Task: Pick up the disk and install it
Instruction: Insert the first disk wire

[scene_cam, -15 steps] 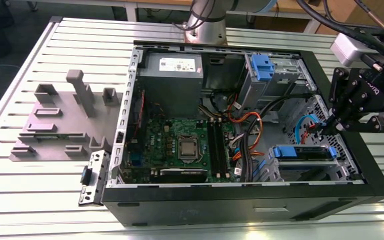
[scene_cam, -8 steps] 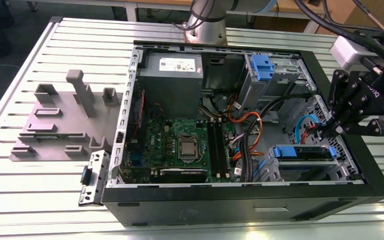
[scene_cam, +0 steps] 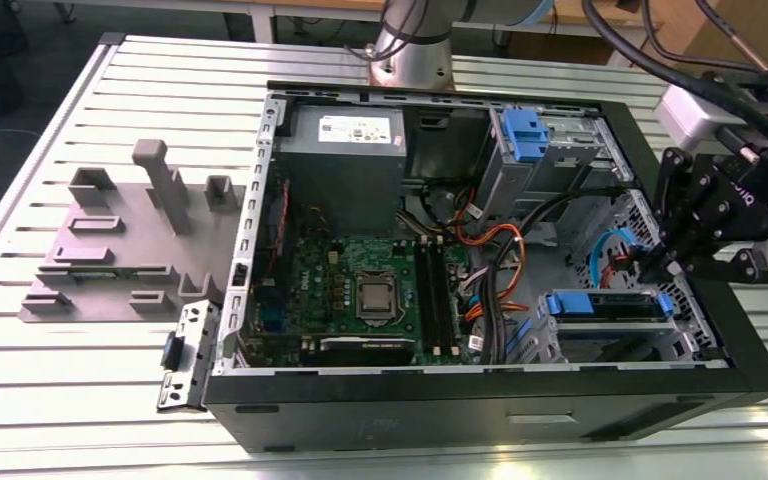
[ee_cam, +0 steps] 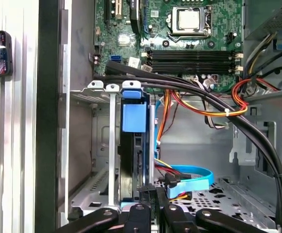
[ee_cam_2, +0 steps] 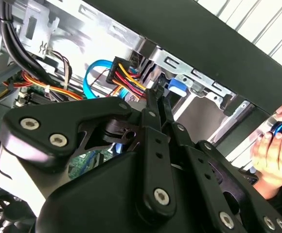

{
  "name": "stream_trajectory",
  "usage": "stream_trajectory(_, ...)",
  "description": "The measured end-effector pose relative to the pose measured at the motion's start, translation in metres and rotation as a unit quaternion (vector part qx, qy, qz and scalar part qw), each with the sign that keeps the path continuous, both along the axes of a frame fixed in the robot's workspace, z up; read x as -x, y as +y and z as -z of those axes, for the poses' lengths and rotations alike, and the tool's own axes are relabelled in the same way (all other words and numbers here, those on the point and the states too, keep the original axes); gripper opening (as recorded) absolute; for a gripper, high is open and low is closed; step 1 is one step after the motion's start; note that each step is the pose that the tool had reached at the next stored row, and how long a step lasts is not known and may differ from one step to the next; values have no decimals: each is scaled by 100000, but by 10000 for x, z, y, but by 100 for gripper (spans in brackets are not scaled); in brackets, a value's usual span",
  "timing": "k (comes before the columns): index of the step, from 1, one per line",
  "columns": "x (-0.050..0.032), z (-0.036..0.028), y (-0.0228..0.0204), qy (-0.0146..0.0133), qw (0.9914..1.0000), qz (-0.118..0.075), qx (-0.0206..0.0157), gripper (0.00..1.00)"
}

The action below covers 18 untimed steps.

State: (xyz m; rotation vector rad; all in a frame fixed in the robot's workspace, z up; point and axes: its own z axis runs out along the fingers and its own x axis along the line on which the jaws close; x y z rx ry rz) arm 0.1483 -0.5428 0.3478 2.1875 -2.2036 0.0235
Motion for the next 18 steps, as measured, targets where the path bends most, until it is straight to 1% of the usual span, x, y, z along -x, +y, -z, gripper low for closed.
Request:
stream_trajectory(5, 53, 23, -7, 1, 100000, -1, 6, 16)
stream_trajectory(9, 68, 65, -11, 0, 100000, -7, -2, 16)
stream_trajectory(12, 103, 82, -20, -20, 100000, 16, 7, 16)
stream_trajectory(18, 108, 114, -43, -41, 100000, 290, 1, 16)
